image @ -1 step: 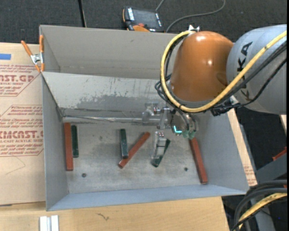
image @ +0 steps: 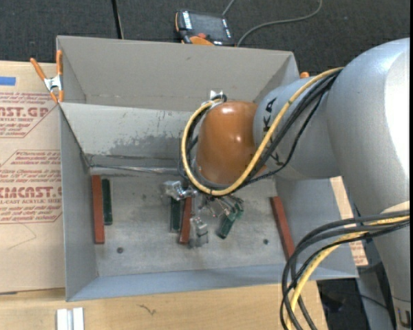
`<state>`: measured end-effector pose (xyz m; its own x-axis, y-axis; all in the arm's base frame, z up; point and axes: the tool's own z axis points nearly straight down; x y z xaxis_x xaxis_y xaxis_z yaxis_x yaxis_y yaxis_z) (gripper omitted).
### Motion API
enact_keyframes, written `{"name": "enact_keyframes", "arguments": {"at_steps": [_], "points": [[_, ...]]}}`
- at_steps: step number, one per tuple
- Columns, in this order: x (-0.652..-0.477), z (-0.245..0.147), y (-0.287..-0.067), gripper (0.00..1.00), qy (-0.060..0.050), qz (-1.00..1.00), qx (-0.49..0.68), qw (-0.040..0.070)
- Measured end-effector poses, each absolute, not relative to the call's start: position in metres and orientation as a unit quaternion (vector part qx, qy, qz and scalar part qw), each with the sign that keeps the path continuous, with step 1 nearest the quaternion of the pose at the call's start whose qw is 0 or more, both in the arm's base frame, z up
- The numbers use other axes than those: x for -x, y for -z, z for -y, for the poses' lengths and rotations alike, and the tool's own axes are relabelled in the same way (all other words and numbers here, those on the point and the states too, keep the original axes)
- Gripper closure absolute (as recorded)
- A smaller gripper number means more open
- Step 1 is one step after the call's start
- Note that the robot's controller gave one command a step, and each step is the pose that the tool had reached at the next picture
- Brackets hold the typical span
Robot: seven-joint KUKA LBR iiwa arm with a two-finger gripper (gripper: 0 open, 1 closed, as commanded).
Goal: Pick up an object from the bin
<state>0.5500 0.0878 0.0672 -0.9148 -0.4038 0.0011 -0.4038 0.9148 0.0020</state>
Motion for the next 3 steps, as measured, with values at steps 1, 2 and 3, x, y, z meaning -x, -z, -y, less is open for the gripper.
{"name": "enact_keyframes", "arguments": {"at_steps": [1, 2, 3], "points": [[-0.547, -0.083, -0.102, 0.0, 0.0, 0.976, -0.217, -0.002], [-0.552, -0.075, -0.119, 0.0, 0.0, 0.966, -0.259, -0.002], [-0.57, -0.089, -0.068, 0.0, 0.001, 0.925, -0.38, 0.0]]}}
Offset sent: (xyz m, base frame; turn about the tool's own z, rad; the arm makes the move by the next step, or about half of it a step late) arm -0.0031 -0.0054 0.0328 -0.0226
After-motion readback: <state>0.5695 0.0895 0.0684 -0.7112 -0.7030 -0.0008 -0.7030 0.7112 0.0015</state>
